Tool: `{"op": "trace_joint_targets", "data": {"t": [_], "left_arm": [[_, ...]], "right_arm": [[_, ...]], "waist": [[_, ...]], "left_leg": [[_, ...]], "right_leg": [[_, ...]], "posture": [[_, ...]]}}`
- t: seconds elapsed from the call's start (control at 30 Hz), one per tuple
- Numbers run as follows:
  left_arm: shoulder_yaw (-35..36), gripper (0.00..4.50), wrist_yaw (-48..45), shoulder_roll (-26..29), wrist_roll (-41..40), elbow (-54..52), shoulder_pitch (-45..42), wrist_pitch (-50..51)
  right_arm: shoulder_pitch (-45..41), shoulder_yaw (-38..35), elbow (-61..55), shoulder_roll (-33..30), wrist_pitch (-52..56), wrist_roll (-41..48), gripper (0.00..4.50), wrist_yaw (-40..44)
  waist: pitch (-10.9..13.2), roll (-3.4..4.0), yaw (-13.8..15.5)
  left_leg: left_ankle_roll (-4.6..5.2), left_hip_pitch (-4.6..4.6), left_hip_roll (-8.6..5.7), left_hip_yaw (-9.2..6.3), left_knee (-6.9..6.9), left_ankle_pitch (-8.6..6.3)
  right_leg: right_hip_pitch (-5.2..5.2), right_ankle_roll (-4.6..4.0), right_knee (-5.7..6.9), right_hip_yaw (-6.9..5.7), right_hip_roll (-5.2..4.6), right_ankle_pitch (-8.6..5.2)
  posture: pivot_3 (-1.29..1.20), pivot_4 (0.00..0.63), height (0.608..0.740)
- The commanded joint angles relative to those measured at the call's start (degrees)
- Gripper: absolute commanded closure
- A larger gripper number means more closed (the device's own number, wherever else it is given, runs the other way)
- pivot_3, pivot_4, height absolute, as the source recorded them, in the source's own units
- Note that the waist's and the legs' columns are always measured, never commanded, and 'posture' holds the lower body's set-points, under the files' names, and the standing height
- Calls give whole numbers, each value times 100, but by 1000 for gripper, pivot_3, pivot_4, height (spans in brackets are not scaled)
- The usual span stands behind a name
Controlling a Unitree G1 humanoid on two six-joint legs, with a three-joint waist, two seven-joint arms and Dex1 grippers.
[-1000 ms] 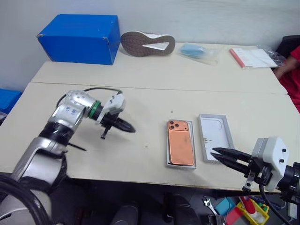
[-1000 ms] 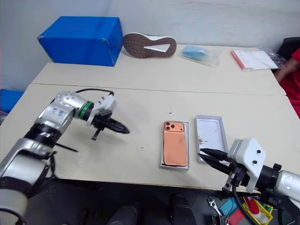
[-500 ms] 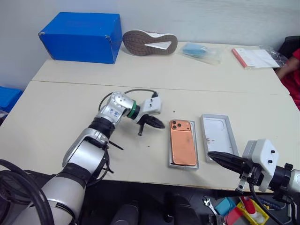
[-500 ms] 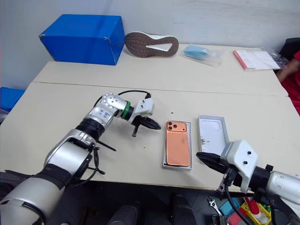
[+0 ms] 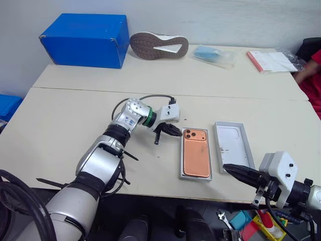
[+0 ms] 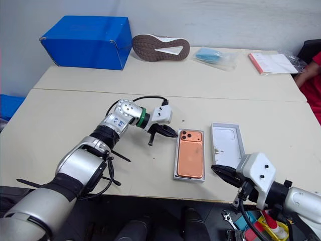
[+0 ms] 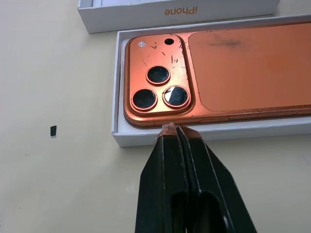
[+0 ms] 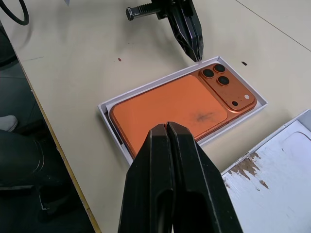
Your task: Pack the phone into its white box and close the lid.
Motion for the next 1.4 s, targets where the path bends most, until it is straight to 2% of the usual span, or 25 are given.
{"op": "trace_joint_targets", "data": {"t": [0.03, 0.1, 0.27, 0.33, 0.4, 0.43, 0.47, 0.63, 0.73, 0.87, 1.0, 1.1, 1.3, 1.4], "left_arm": [[231, 4500, -318, 8, -147, -217, -121, 5], [458, 4500, -633, 114, -381, -453, -68, 176], [992, 4500, -1538, 652, -1145, -1522, 161, 1619], [1148, 4500, -1918, 1058, -1650, -2260, 405, 2469], [873, 4500, -2126, 1681, -2467, -3071, 618, 3624], [768, 4112, -2149, 1906, -2765, -3355, 688, 4054], [636, 3944, -2149, 2237, -3019, -3706, 859, 4270], [382, 2379, -2149, 3274, -3663, -4872, 1479, 4573], [468, 1454, -2124, 3462, -3601, -5262, 1736, 4401], [556, 121, -1841, 3418, -3403, -5425, 1917, 4006], [617, 27, -1648, 3333, -3391, -5556, 1945, 3969], [638, 0, -1498, 3255, -3257, -5627, 1989, 3814], [597, 0, -1563, 3212, -2950, -5716, 2155, 3477], [631, 0, -1425, 3135, -2790, -5733, 2202, 3273]], "right_arm": [[61, -123, -157, 60, -96, 27, 4485, -4], [92, -150, -135, 62, -111, 1, 4485, 13], [286, -408, 25, 85, -254, -279, 4485, 80], [446, -707, 72, 152, -300, -285, 4485, 145], [659, -1064, 76, 247, -310, -216, 4485, 264], [751, -1202, 74, 281, -316, -188, 4500, 325], [894, -1378, 52, 325, -292, -143, 4500, 383], [1104, -1700, -141, 296, 75, 154, 4500, 272], [502, -1301, -236, 22, 915, 401, 4500, -565], [-804, -440, -125, -14, 2257, 860, 4500, -2002], [-1727, 268, -16, 160, 3041, 1077, 4500, -2788], [-2400, 892, 202, 503, 3496, 946, 3956, -3395], [-3242, 1440, 684, 1305, 4060, 712, 1941, -4195], [-3487, 1704, 928, 1573, 4150, 426, 1941, -4432]], "waist": [[0, 0, 0], [0, 0, -2], [-1, 1, -35], [-3, 5, -48], [-2, 7, -74], [-2, 8, -77], [-1, 8, -79], [-3, 13, -54], [-2, 14, -42], [-1, 15, -44], [1, 22, -42], [1, 22, -47], [1, 25, -61], [0, 28, -78]], "left_leg": [[0, 0, 0, 1, 0, 0], [1, 0, 0, 2, 0, 0], [1, 0, 3, 4, 0, -1], [1, 2, 3, 5, 0, -1], [2, 6, 3, 7, 0, -2], [2, 5, 5, 7, 0, -2], [1, 6, 6, 5, -1, -2], [3, 10, 4, 3, 1, -4], [3, 11, 4, 4, 2, -4], [0, 10, 3, 7, 7, -2], [-4, 5, 6, 6, 5, -1], [-3, 2, 6, 7, 6, -1], [-2, 1, 5, 10, 4, 0], [-1, 2, 4, 11, 4, 0]], "right_leg": [[0, 0, 0, 0, 0, 0], [0, 1, 0, 0, 0, 0], [-4, 0, 6, 3, 3, 0], [-3, 0, 8, 7, 3, 0], [-2, 0, 10, 13, 2, 0], [-5, 0, 14, 18, 2, 0], [-5, 0, 14, 19, 2, 0], [3, 0, 10, 27, 0, 0], [3, 0, 11, 30, 0, 0], [-1, -4, 9, 32, 0, 3], [-9, -7, 12, 27, 1, 1], [-9, -7, 10, 26, 1, 1], [-12, -7, 10, 25, 1, 1], [-13, -7, 12, 27, 1, 1]], "posture": [[0, 150, 740], [0, 150, 740], [0, 150, 740], [0, 150, 740], [0, 150, 740], [0, 150, 740], [0, 150, 740], [0, 150, 740], [0, 150, 740], [0, 150, 740], [0, 150, 740], [0, 150, 740], [0, 150, 740], [0, 150, 740]]}}
